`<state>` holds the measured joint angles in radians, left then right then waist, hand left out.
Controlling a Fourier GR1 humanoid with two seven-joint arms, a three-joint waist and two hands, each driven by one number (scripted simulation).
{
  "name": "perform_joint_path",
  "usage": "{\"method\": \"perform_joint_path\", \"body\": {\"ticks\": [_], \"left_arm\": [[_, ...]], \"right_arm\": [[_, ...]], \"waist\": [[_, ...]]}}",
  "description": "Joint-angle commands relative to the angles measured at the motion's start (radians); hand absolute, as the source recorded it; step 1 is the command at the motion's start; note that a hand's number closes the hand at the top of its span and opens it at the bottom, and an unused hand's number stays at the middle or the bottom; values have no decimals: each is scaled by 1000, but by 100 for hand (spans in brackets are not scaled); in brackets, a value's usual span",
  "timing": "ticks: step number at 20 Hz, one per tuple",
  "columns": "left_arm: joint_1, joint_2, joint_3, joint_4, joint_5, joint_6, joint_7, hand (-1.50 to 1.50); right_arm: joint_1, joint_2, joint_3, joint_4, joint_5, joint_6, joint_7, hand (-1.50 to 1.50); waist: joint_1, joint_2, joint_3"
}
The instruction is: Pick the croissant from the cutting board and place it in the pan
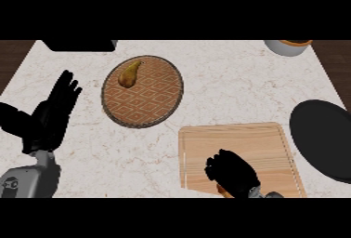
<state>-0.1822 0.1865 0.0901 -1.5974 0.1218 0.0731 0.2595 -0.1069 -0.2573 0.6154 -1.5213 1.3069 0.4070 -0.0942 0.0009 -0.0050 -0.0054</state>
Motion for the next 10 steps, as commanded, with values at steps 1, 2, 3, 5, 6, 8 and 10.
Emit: {"method": "perform_joint_path", "body": {"ticks": [1, 2, 3, 5, 6, 8, 10], "left_arm": [[58, -20, -18, -40, -20, -6, -17, 0], [5, -23, -29, -44, -30, 21, 50, 0], [39, -24, -4, -1, -26, 6, -35, 0], [22, -29, -11, 20, -32, -2, -53, 0], [22, -16, 8, 22, -21, -13, -53, 0], [59, -1, 18, -40, 9, -39, -24, 0], [17, 34, 46, -13, 29, -63, 16, 0]], "right_arm": [[13, 49, 10, 19, 15, -3, -13, 150], [32, 53, 32, 47, 32, -57, -20, 150], [42, 32, 18, 22, 22, -66, -44, 150], [59, -11, -16, 41, 8, -113, -99, 150], [18, 66, -13, 64, 16, -70, -56, 150], [40, 21, -51, 46, -13, -100, -106, 150], [23, 31, -70, -69, -31, -7, -81, 150]], "waist": [[1, 4, 5], [0, 5, 6], [-1, 5, 5], [-2, 5, 5], [0, 5, 5], [1, 5, 5], [-1, 4, 5]]}}
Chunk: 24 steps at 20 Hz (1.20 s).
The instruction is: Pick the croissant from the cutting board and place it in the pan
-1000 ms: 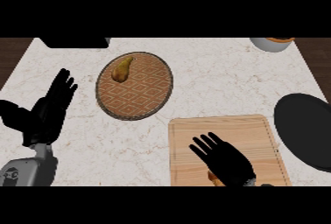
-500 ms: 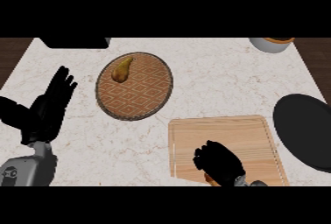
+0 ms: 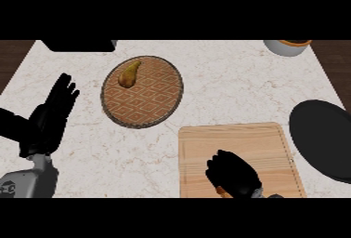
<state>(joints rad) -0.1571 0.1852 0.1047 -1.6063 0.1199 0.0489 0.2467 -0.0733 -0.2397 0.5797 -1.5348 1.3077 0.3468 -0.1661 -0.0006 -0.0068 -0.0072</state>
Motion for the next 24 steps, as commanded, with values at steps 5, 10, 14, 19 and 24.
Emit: {"method": "perform_joint_path", "body": {"ticks": [5, 10, 14, 19, 24], "left_arm": [[18, -46, -26, -7, -42, 52, -7, 0], [4, -2, 23, -8, 1, 14, 1, 0], [34, -26, -13, -30, -29, 30, 7, 0], [19, -29, 3, -8, 1, 10, -7, 0], [2, -5, 1, -56, -12, 10, 51, 0]], "right_arm": [[229, 22, -168, -155, -67, -26, 201, 150], [356, -9, -195, -427, -4, -168, 281, 150], [389, -49, -210, -637, 54, -244, 293, 150], [467, -75, -222, -933, 79, -179, 343, 150], [413, -27, -306, -990, -22, -42, 395, 150]], "waist": [[-39, 2, 7], [-33, 0, 6], [-31, -2, 6], [-19, 3, 6], [-1, 6, 7]]}}
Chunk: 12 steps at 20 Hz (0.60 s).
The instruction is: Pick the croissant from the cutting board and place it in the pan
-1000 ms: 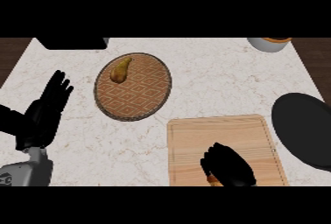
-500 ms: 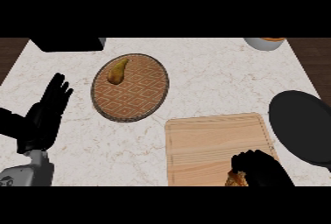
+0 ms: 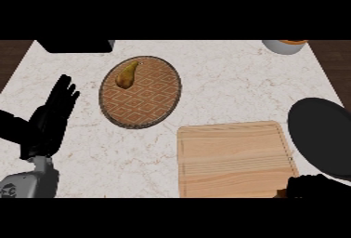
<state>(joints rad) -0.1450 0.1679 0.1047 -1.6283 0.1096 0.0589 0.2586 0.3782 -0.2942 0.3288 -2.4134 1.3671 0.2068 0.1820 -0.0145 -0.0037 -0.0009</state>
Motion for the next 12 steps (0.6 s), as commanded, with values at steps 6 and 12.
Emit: {"method": "perform_joint_path", "body": {"ticks": [6, 12], "left_arm": [[13, 29, 42, 14, 46, -51, -15, 0], [-30, 29, 44, 93, 20, -49, -64, 0]], "right_arm": [[-110, 58, -353, -11, -244, 36, -25, 150], [-313, 21, -621, 243, -448, 41, -104, 150]], "waist": [[11, 4, 2], [14, 7, 1]]}}
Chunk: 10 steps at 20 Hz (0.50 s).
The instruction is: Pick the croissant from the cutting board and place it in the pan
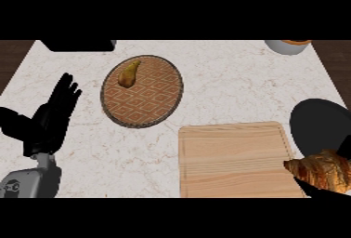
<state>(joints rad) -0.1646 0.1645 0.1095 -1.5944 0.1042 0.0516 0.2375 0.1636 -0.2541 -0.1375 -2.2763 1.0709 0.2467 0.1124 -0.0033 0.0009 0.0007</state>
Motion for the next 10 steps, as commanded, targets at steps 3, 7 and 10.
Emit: {"method": "perform_joint_path", "body": {"ticks": [3, 7, 10], "left_arm": [[-46, 10, 18, 42, 11, -9, 5, 0], [19, -16, -13, -17, -8, 1, -2, 0], [-13, 9, 10, -24, 17, -14, 35, 0]], "right_arm": [[-181, -120, -320, 297, -268, -24, -139, 150], [-211, -184, -411, 581, -326, -129, -334, 150], [-269, -230, -390, 796, -282, -198, -451, 150]], "waist": [[2, 2, 0], [10, 2, 1], [17, 3, 1]]}}
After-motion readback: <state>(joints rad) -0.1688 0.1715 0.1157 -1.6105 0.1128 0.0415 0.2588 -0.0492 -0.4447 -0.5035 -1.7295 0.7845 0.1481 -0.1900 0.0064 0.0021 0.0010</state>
